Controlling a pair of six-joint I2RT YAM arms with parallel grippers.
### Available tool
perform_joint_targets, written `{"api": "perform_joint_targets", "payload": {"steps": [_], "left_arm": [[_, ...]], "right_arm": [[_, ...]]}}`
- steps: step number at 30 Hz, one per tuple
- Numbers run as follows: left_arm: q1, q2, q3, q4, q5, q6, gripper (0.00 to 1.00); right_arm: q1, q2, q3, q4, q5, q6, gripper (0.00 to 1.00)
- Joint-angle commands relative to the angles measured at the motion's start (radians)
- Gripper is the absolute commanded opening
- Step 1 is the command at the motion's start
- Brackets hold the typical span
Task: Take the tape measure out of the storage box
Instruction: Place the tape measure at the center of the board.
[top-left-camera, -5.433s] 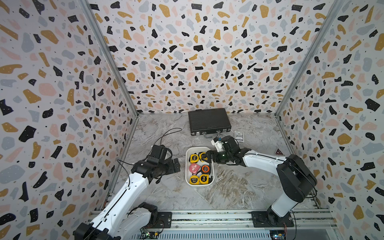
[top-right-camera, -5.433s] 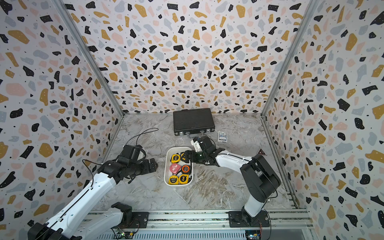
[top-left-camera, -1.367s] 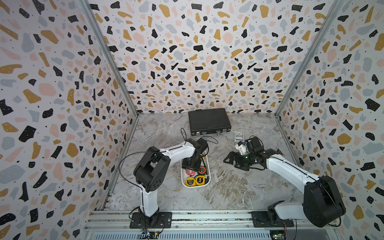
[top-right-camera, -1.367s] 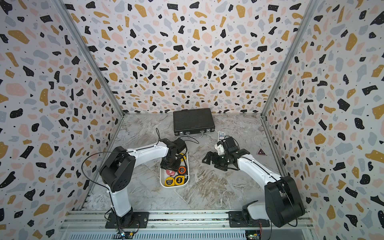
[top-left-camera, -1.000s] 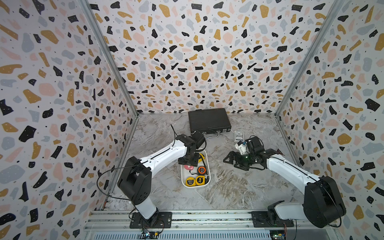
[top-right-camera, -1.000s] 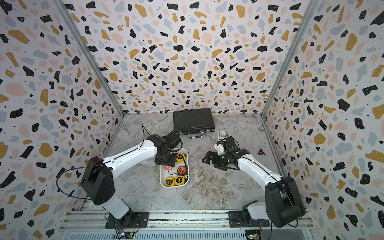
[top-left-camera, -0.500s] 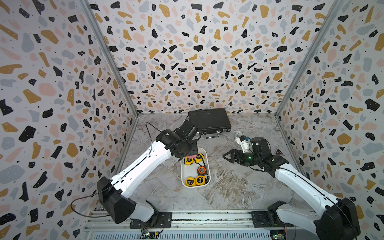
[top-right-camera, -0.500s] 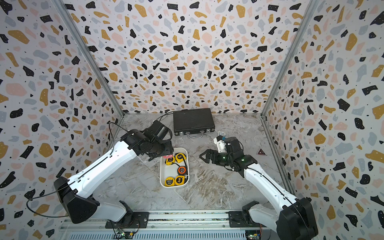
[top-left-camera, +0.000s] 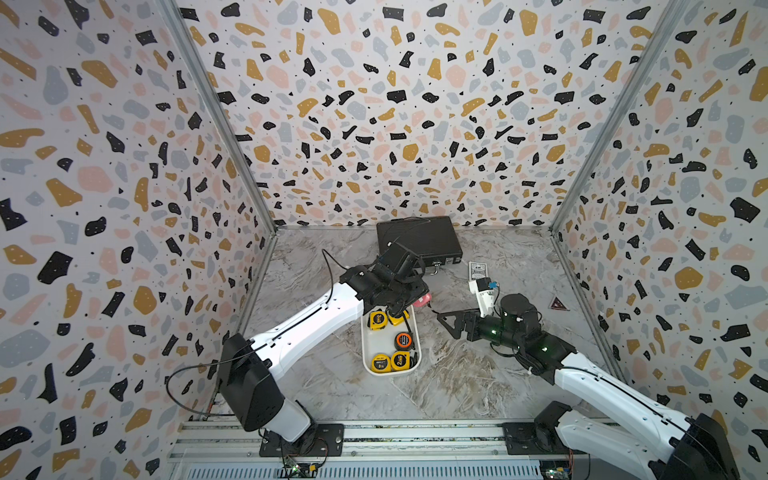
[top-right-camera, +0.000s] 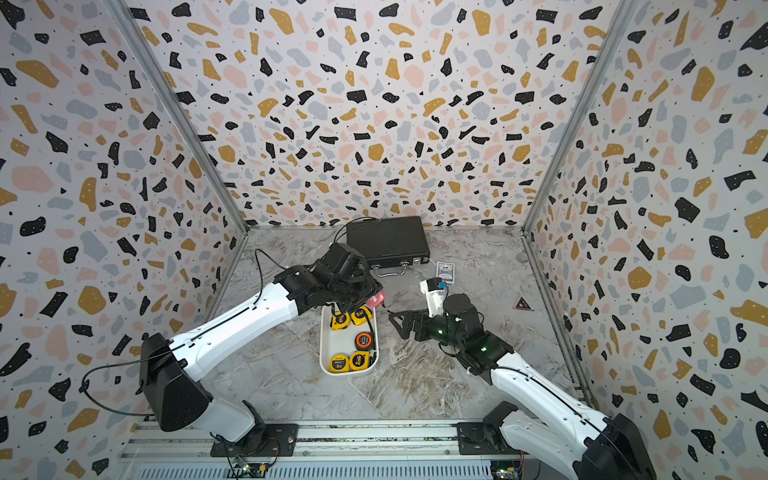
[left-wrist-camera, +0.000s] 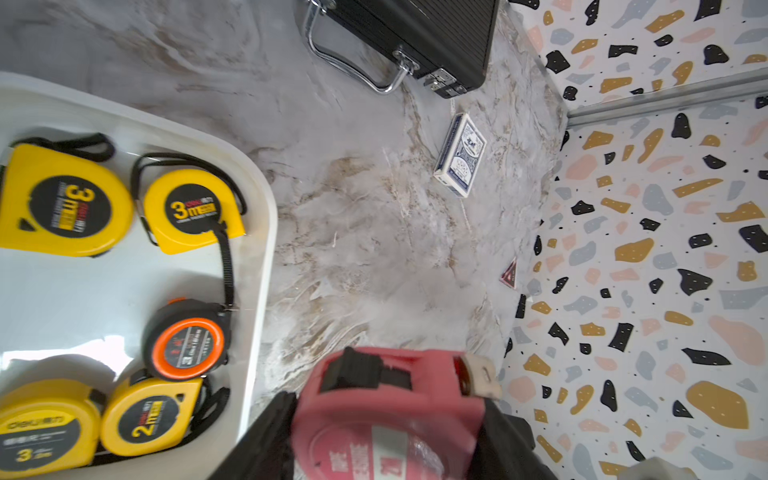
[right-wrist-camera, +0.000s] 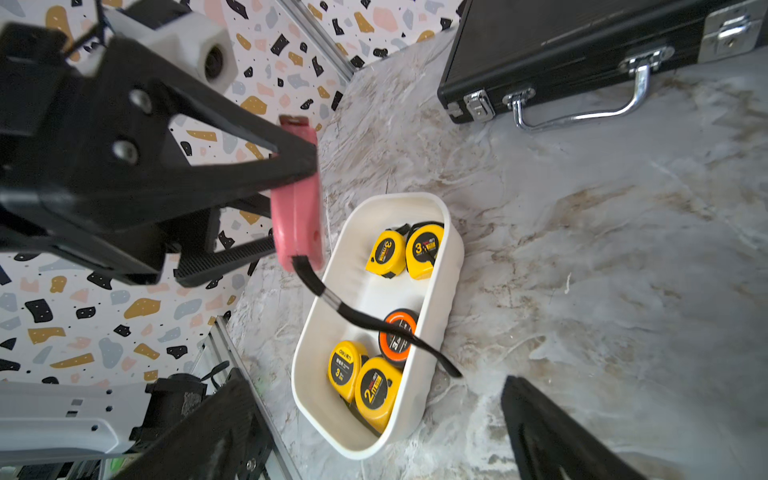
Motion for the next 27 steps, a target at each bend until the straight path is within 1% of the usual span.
{"api": "perform_joint_targets", "payload": {"steps": [1,5,8,17,21,27], "left_arm": [[-0.017,-0.001,0.011,0.100,0.033,-0.081,0.00],[-0.032,0.009,0.017,0.119,0.043,-0.099,0.00],[-0.043,0.019,0.037,0.113,0.053,-0.104,0.00],[-0.062,0.018,0.013,0.127,0.084,-0.134,0.00],[-0.064,0.016,0.015,0.128,0.098,-0.134,0.00],[-0.064,0.014,0.009,0.149,0.125,-0.143,0.00]], "right_arm": [[0.007,0.017,0.020,0.107,0.047,-0.027,0.99],[0.009,0.067,0.050,0.122,0.038,-0.048,0.99],[0.010,0.085,0.053,0.142,0.045,-0.049,0.96],[0.009,0.113,0.073,0.191,0.052,-0.054,0.81],[0.010,0.128,0.073,0.207,0.043,-0.049,0.67],[0.009,0.134,0.070,0.220,0.041,-0.045,0.40]]}}
